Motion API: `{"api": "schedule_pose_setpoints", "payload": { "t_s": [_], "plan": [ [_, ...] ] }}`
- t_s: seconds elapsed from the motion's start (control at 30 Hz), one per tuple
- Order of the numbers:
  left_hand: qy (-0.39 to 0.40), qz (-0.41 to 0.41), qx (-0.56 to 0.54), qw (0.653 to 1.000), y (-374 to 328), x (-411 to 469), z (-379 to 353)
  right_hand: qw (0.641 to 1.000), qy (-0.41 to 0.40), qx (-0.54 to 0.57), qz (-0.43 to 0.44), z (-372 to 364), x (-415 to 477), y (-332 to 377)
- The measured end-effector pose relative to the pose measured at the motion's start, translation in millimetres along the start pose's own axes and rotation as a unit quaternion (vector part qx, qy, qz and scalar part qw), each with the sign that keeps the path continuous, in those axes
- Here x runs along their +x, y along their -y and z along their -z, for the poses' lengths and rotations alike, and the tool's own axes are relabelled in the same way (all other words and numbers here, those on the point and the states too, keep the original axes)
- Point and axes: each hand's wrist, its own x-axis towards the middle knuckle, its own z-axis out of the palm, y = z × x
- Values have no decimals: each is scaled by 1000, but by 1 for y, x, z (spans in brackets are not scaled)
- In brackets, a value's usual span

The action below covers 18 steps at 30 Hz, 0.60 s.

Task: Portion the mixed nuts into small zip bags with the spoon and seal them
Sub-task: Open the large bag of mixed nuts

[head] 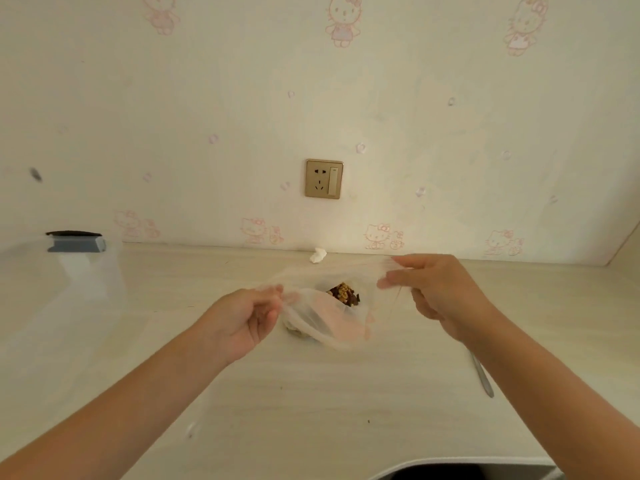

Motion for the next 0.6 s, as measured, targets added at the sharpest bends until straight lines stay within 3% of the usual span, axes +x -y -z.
{"api": "schedule_pose_setpoints", "payload": {
  "t_s": [0.1,0.2,0.3,0.37,0.5,0.6],
  "plan": [
    [17,-32,-73,997,7,-8,-2,997,-5,55,-45,-3,-15,-22],
    [37,-43,-109,992,17,-14,-6,975,-15,210,-69,-10,-23,-33],
    [46,-58,-139,988,33,-13,-10,932,6,360,-47,-23,-24,-42],
    [42,-69,-149,986,43,-9,-11,928,49,370,-16,-34,-27,-53],
    [50,-133,-68,988,41,5,-1,956,107,274,18,-26,-26,-67],
    [140,-89,125,978,8,13,14,948,139,286,-27,-2,-14,-67]
  ]
}}
